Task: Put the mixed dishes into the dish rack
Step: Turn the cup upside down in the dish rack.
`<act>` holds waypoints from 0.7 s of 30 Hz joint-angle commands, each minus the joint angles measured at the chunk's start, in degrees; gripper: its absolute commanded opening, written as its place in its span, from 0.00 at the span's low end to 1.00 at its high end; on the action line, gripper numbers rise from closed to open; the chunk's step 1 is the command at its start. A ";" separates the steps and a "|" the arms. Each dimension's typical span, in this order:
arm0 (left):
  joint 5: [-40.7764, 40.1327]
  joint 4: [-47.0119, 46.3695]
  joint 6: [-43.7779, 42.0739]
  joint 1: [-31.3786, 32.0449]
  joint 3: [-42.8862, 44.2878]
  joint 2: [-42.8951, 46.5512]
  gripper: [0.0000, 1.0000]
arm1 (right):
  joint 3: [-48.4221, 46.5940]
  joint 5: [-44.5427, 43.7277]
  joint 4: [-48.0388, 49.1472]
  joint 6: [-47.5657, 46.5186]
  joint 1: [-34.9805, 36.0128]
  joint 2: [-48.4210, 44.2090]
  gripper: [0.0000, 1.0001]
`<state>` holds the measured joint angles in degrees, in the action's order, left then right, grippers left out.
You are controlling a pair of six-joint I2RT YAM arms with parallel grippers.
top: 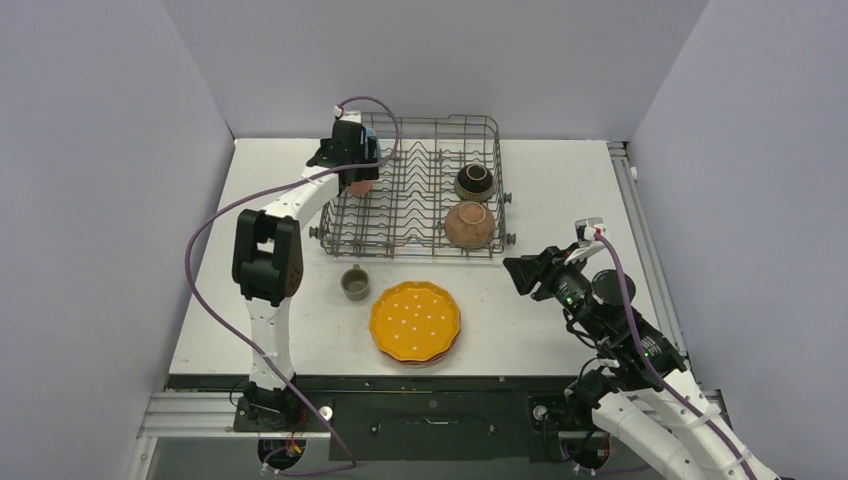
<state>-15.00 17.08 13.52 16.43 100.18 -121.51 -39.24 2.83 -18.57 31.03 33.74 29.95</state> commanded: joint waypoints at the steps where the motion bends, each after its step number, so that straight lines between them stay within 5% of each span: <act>1: -2.52 -5.72 -2.36 0.23 6.89 -0.55 0.00 | -1.54 -0.59 1.62 -0.70 -0.40 1.31 0.41; 21: -3.01 -3.93 -2.89 0.63 13.55 -7.81 0.00 | -1.59 -0.20 2.42 -0.49 -0.40 3.50 0.41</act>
<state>-16.51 17.39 11.31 16.93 109.12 -129.67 -39.24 2.85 -18.50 31.03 33.71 32.82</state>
